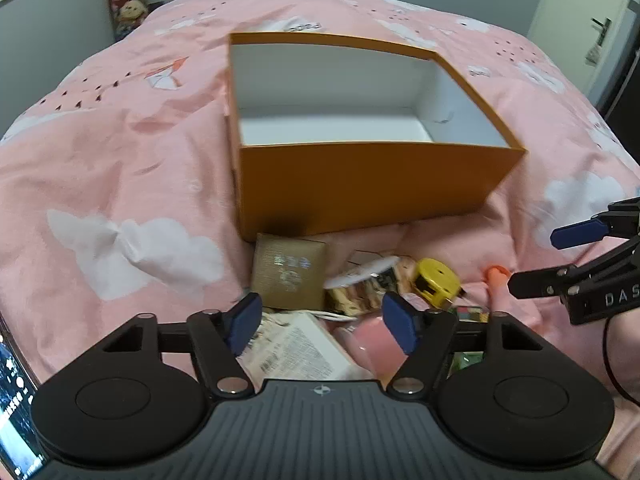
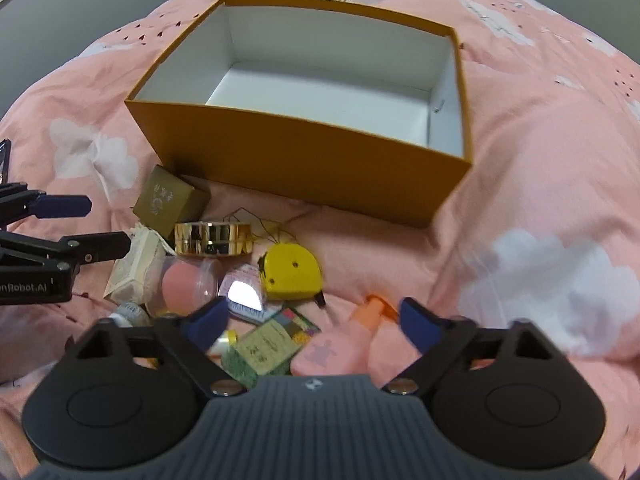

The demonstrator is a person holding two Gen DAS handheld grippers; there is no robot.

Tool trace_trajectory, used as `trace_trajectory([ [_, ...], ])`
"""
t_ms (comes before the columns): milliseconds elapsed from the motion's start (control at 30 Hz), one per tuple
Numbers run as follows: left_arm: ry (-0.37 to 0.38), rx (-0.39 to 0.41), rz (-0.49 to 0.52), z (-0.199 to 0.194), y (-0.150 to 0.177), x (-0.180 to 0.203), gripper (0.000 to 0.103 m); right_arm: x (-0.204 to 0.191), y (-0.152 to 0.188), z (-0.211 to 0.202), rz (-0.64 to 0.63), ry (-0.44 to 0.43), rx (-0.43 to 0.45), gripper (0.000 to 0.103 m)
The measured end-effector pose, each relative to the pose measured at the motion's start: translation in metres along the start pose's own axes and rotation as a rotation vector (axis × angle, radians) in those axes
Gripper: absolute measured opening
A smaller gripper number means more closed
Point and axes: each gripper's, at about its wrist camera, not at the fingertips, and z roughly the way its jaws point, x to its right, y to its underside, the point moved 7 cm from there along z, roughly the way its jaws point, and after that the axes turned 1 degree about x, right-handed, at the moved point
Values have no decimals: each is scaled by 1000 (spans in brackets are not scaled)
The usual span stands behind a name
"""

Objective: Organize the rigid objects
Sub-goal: 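Grasp the gold square box with the left gripper while the right grasps the gold jar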

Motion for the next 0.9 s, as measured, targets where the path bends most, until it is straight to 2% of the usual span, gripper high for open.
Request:
trace_trajectory([
  [100, -9, 0, 5, 7, -3, -6, 76, -4, -15, 14, 6, -43, -19, 80],
  [133, -3, -4, 6, 10, -4, -6, 75, -6, -20, 19, 11, -61, -23, 74],
  [200, 4, -17, 4, 18, -6, -8, 74, -11, -29, 33, 38, -102, -38, 71],
  [333, -17, -45, 15, 31, -7, -13, 74, -24, -42, 58, 97, -171, -73, 71],
  [400, -35, -52, 10, 33, -7, -18, 74, -35, -43, 64, 71, -203, -84, 76],
  [467, -54, -55, -12, 35, -8, -25, 75, -44, -42, 70, 14, -196, -98, 78],
  [633, -8, -71, -14, 43, -14, -24, 83, -56, -39, 80, -75, -213, -147, 78],
  [900, 8, -114, -30, 61, -16, -26, 83, -72, -40, 98, -146, -247, -185, 79],
])
